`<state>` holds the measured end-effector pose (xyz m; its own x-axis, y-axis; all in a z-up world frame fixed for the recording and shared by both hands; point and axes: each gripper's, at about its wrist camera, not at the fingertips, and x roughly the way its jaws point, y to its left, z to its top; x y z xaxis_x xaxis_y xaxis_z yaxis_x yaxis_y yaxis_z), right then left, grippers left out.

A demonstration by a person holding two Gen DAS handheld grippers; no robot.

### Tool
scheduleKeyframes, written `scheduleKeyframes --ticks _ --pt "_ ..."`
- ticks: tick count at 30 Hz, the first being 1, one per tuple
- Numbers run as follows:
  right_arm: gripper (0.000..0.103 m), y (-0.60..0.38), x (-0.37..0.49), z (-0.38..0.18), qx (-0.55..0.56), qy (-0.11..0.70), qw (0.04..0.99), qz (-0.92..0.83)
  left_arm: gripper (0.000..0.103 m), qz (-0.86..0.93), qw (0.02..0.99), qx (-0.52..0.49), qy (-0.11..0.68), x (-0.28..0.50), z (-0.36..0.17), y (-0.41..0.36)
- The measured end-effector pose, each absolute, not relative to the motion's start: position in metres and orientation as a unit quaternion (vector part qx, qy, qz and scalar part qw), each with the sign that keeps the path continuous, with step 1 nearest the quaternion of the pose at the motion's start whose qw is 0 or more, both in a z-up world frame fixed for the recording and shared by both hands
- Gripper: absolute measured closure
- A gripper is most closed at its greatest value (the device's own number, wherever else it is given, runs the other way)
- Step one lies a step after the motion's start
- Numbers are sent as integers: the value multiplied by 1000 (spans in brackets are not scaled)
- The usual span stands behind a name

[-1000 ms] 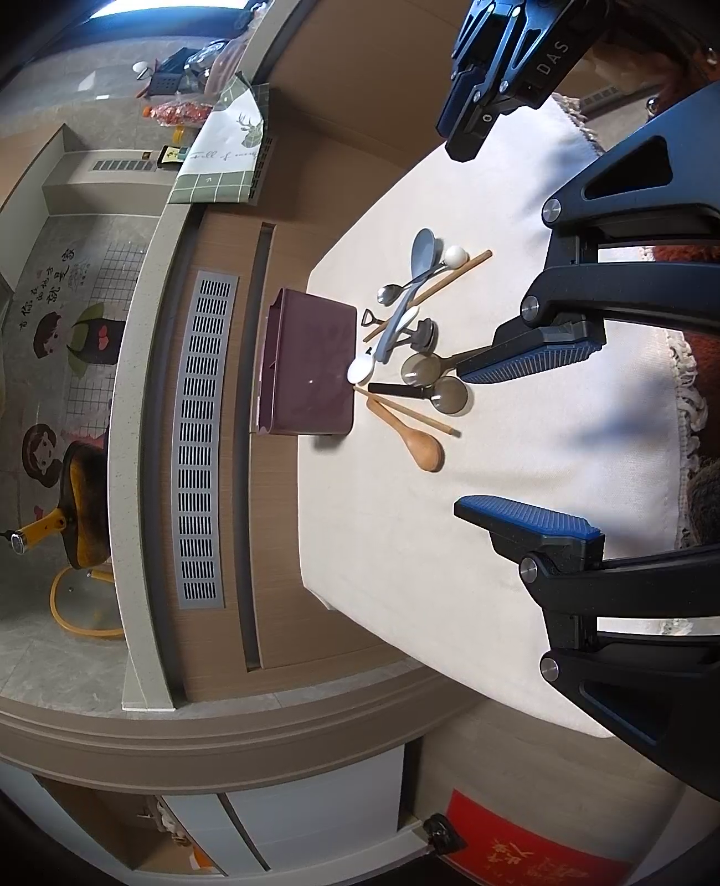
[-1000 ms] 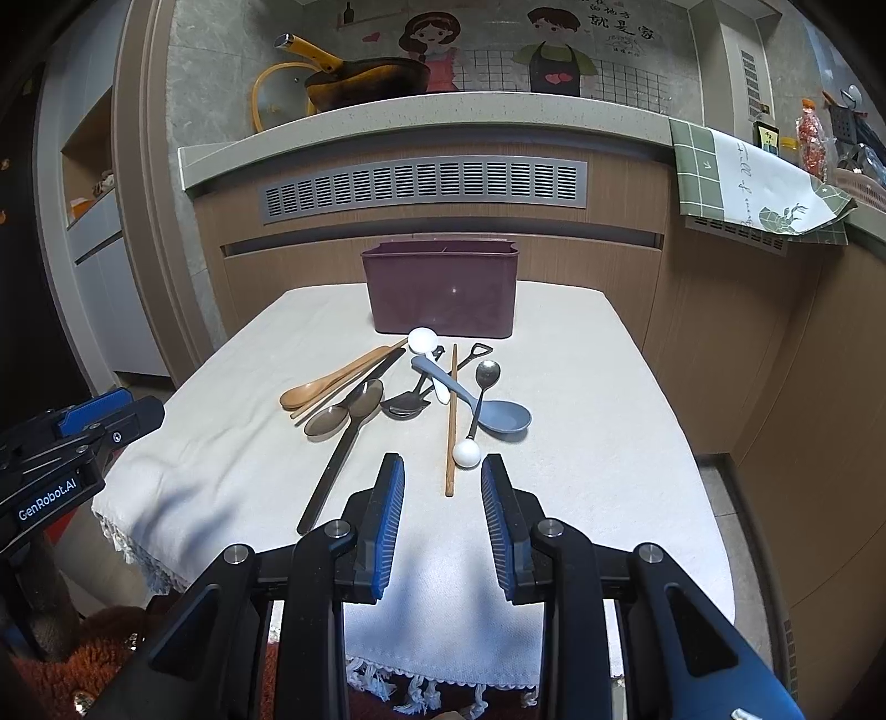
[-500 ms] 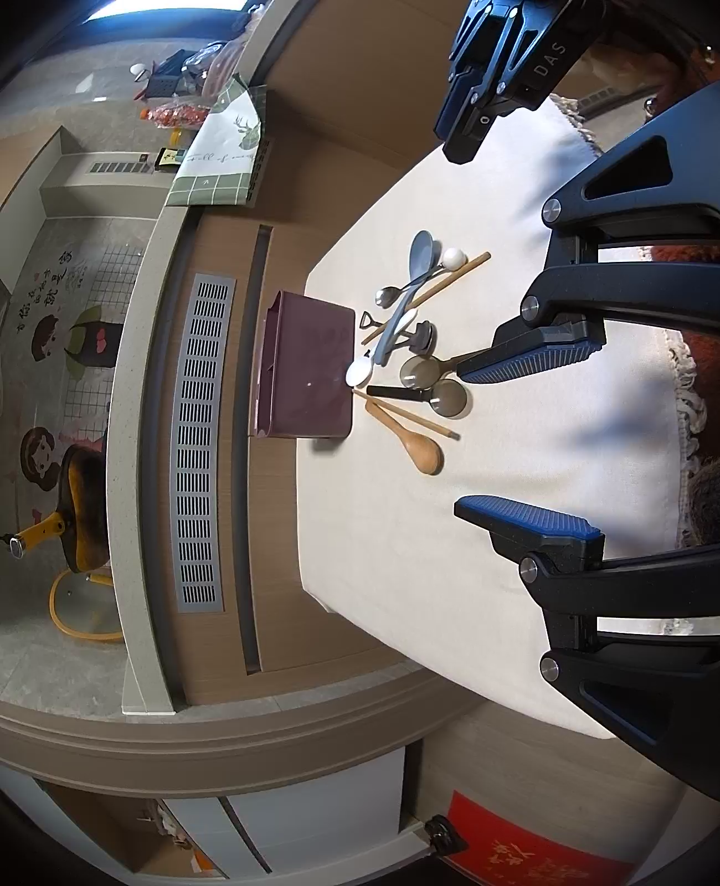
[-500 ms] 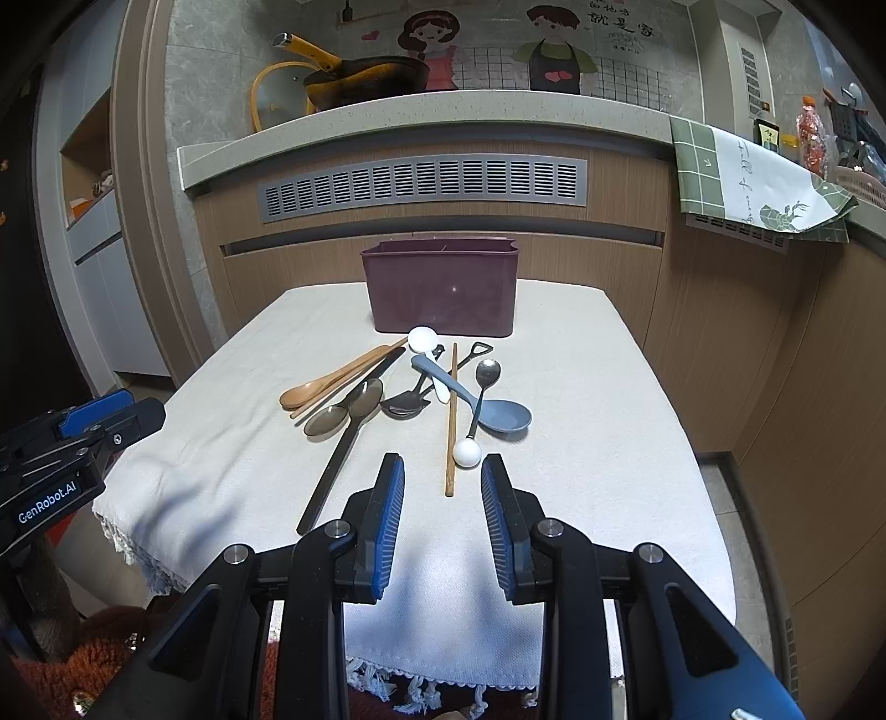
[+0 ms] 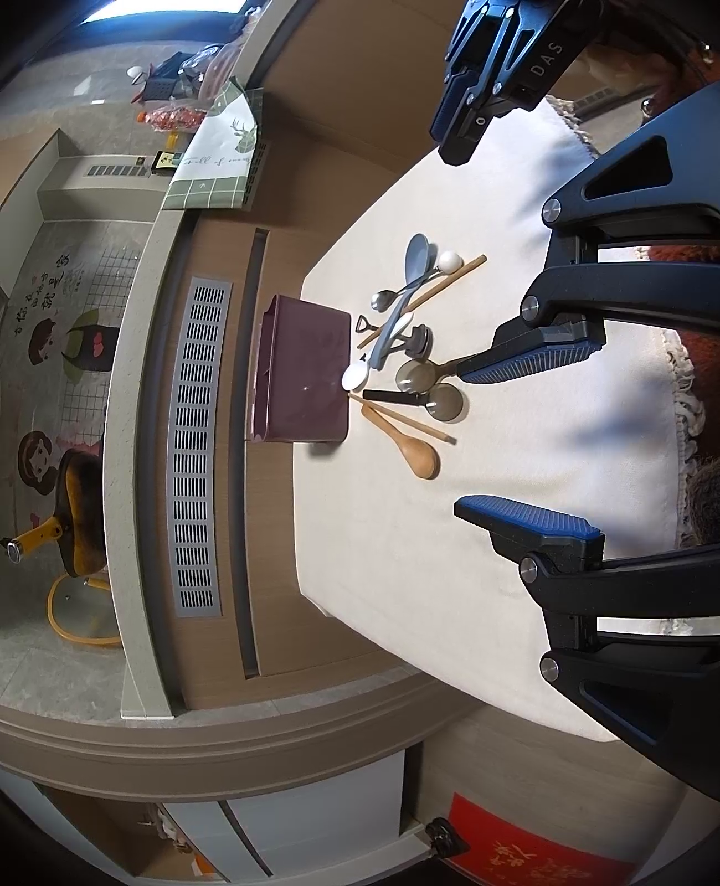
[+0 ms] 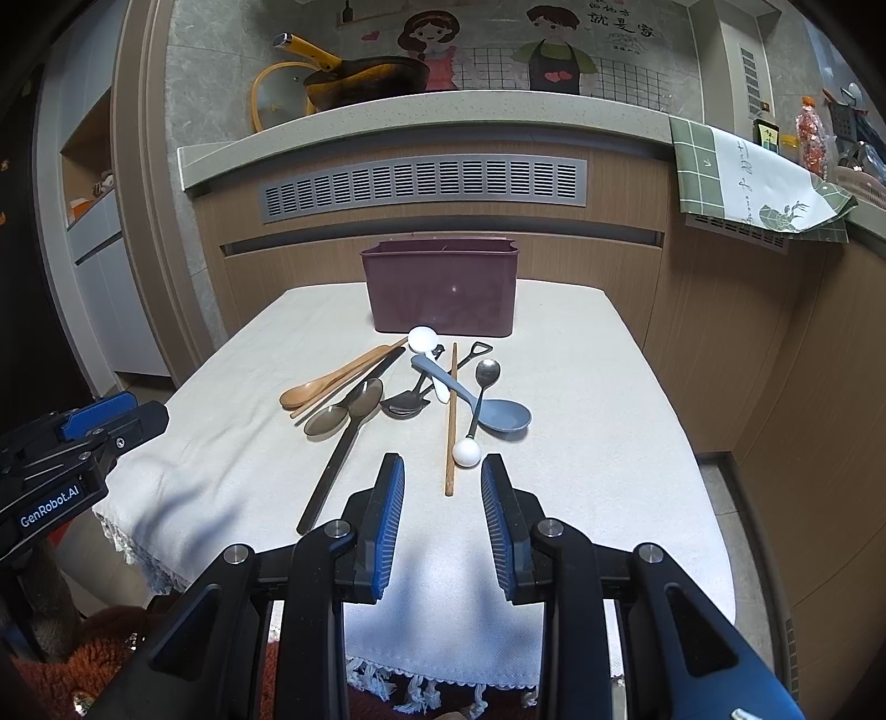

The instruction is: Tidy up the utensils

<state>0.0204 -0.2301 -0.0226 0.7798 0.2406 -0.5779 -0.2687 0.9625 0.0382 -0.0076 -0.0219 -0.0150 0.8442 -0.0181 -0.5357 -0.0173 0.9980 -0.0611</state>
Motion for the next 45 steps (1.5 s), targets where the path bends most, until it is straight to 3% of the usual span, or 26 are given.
scheduleKeyframes --ticks 24,30,45 --pt "76 -235 35 -27 -21 324 935 142 60 -51 951 -50 300 29 -12 -8" --pt "76 -236 55 -19 -85 271 953 108 60 -36 953 -51 295 62 -17 3" --pt "76 -218 130 -80 -54 398 896 189 60 -44 933 -73 350 105 -60 3"
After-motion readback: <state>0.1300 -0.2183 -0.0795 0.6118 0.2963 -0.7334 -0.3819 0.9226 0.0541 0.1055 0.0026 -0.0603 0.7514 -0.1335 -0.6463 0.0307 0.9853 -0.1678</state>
